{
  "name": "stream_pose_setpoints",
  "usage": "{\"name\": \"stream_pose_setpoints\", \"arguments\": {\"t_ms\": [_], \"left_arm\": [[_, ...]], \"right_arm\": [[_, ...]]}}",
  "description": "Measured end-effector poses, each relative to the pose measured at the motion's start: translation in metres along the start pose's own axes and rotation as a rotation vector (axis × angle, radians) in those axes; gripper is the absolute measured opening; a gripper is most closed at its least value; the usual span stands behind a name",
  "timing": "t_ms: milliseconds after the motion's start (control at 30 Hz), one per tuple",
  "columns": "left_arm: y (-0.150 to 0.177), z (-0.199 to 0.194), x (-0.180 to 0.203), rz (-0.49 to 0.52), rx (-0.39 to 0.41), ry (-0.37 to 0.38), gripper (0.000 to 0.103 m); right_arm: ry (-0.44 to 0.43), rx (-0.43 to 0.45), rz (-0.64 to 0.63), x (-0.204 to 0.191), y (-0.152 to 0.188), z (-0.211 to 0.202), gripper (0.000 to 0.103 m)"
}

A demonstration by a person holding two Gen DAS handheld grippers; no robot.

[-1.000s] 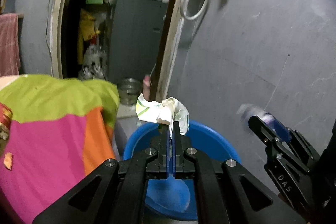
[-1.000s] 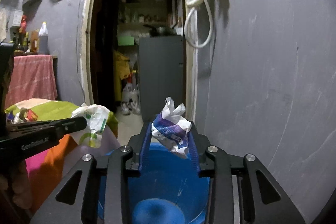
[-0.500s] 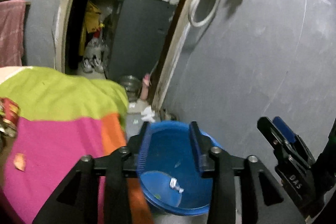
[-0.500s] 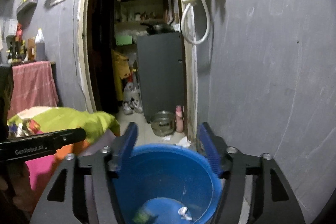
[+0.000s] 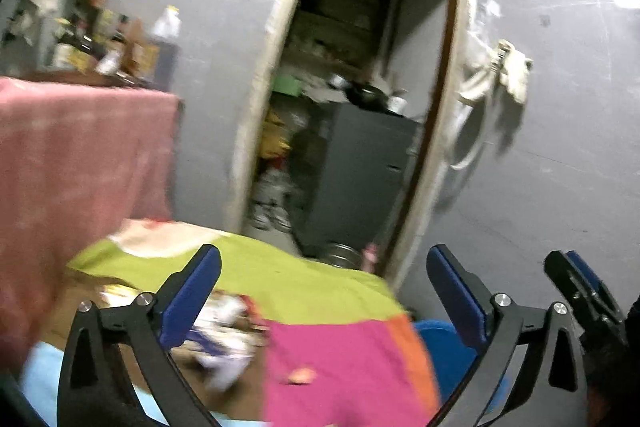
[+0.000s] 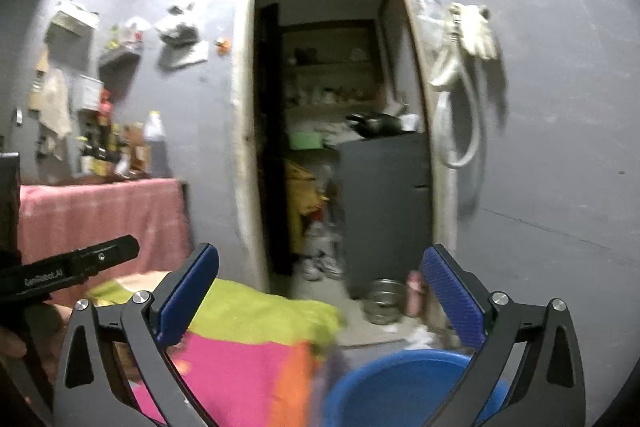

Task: Collect trash
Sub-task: 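Grasp the yellow snack box with the left gripper while the right grasps the blue chip bag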

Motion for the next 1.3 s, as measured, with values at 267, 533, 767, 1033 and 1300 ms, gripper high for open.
{"name": "stream_pose_setpoints", "arguments": {"t_ms": [267, 533, 767, 1033, 1300], "left_arm": [[0.031, -0.039, -0.087, 0.025, -0.035, -0.157, 0.101], [0.086, -0.033, -0.138, 0.028, -0.203, -0.198, 0.101], [0.114, 0.000, -0.166, -0.011, -0.322, -0.169, 0.100], [0.123, 0.040, -0.191, -0.135, -0.412, -0.087, 0.091], [0.127, 0.058, -0.195, -0.171, -0.469, -0.039, 0.067]], "right_arm": [[-0.121, -0.041, -0.008, -0.088, 0.027, 0.021, 0.103], [-0.209, -0.190, -0.059, -0.142, 0.076, 0.059, 0.103], [-0.296, -0.391, -0.100, -0.169, 0.122, 0.094, 0.091], [-0.355, -0.585, -0.141, -0.184, 0.162, 0.116, 0.068], [-0.366, -0.664, -0.194, -0.193, 0.183, 0.126, 0.046]]}}
Point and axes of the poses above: each gripper's, at about its wrist camera, not at the fingertips, and z roughly the way its jaws point, x to its right, y to its underside, the point moved 6 cm from there along z, roughly the way its jaws point, and after that the axes turned 9 degrees about z, right-handed, at the moved point
